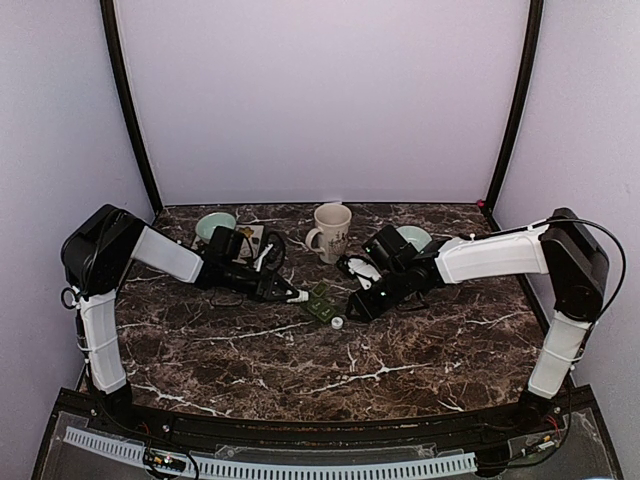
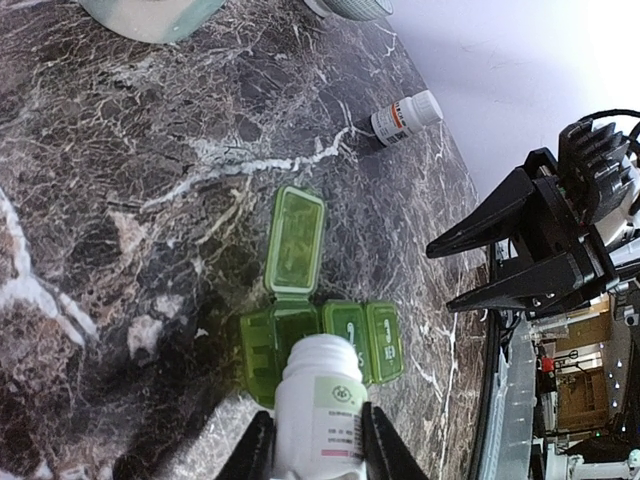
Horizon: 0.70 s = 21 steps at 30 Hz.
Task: Sort the pills into containers
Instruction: Pour the pill into the compartment of the pill container.
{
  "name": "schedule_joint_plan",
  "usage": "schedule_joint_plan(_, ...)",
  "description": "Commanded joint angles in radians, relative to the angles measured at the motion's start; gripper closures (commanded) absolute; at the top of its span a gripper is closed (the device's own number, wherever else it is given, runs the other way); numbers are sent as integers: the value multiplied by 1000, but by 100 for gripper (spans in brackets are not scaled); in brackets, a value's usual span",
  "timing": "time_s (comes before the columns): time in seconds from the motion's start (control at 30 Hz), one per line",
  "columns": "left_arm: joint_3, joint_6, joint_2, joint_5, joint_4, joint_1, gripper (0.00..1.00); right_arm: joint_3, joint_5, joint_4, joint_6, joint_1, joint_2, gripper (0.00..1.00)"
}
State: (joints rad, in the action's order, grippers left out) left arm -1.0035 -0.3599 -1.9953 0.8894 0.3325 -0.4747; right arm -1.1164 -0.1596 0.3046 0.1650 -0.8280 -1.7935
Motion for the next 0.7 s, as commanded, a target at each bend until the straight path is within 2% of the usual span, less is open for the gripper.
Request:
schedule_joint_plan(0.0, -26, 32, 4, -10, -38, -7, 98, -19, -1, 1, -8, -11, -10, 64)
schedule_joint_plan(0.67, -55, 69, 10, -20, -92, -14, 98, -29, -2, 8, -10, -11, -18, 64)
